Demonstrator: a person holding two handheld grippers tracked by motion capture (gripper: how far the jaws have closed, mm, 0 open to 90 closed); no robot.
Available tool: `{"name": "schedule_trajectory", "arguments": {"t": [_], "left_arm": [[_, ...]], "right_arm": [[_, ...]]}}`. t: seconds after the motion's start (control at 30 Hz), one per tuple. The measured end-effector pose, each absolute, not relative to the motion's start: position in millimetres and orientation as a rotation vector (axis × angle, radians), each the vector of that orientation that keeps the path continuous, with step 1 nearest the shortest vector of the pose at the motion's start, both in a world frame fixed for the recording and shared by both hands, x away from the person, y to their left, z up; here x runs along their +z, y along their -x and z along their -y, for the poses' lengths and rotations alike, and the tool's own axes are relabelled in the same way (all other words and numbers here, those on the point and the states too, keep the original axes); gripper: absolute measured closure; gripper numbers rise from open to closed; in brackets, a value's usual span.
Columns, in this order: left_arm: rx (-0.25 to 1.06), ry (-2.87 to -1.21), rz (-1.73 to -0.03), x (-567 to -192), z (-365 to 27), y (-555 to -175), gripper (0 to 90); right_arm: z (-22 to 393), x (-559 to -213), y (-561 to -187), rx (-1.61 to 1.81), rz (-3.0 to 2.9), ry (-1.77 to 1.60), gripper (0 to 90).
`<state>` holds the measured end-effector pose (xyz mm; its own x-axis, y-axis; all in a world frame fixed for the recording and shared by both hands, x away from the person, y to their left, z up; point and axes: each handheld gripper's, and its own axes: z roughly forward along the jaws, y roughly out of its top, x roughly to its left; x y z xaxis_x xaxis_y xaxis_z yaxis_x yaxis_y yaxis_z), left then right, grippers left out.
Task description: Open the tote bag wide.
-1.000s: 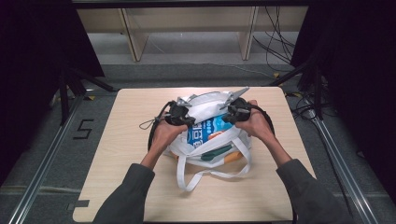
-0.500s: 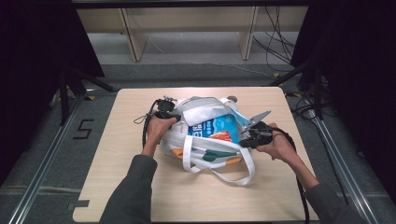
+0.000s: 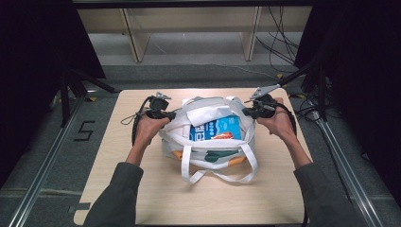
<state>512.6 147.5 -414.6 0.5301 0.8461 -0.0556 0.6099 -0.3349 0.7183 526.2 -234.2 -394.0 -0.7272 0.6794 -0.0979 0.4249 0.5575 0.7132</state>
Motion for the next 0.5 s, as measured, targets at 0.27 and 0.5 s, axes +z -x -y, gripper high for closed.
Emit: {"name": "schedule_trajectory", "arguments": {"t": [0.27,0.5], "left_arm": [[0.389,-2.02,-1.257,-451.5,-155.7,-526.9,89.5],[0.404,-2.017,-1.283,-454.3,-154.7,-526.1,89.6]], "right_arm": [[254.6,-450.4,-558.8,1.048,-2.441,-1.251,90.0],[250.8,-480.6,-559.3,1.019,-2.41,-1.323,90.0]]}}
